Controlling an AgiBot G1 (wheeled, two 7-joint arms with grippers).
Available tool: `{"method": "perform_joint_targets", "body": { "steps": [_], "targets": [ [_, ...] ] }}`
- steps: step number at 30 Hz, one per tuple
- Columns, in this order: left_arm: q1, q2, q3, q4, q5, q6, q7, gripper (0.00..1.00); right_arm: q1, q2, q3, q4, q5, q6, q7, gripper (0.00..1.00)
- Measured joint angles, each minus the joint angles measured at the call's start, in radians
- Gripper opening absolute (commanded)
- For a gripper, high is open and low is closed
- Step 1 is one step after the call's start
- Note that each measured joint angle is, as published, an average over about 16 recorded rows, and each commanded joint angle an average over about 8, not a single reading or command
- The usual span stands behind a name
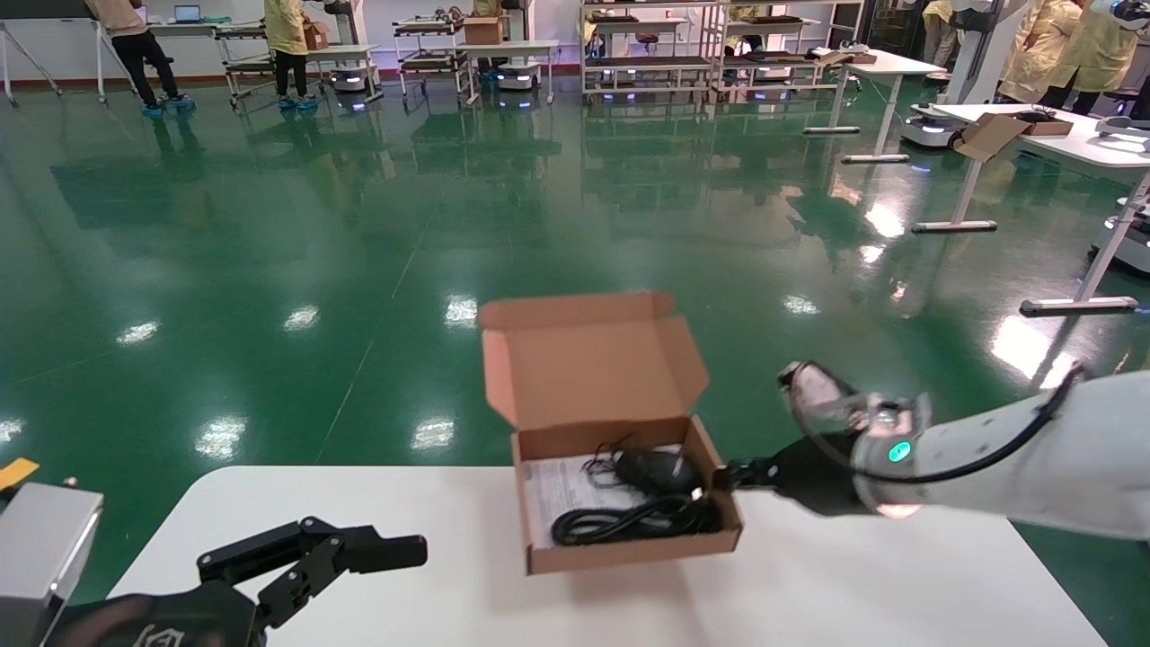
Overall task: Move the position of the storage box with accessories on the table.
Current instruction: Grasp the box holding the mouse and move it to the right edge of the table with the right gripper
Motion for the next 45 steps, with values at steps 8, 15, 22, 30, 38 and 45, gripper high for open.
{"method": "perform_joint_targets", "body": {
  "steps": [8,15,22,30,38,45],
  "targets": [
    [0.0,0.0,0.0,0.0,0.0,0.0,0.0,1.0,0.072,0.114,0.003,0.025,-0.007,-0.051,-0.032,0.0],
    [0.0,0.0,0.0,0.0,0.0,0.0,0.0,1.0,0.107,0.24,0.009,0.044,-0.009,-0.091,-0.076,0.0],
    [0.0,0.0,0.0,0.0,0.0,0.0,0.0,1.0,0.101,0.364,0.023,0.052,0.004,-0.117,-0.134,0.0],
    [0.0,0.0,0.0,0.0,0.0,0.0,0.0,1.0,0.056,0.469,0.049,0.042,0.046,-0.13,-0.224,0.0],
    [0.0,0.0,0.0,0.0,0.0,0.0,0.0,1.0,-0.015,0.52,0.082,0.003,0.102,-0.118,-0.337,0.0],
    [0.0,0.0,0.0,0.0,0.0,0.0,0.0,1.0,-0.085,0.523,0.114,-0.046,0.155,-0.082,-0.446,0.0]
  ]
}}
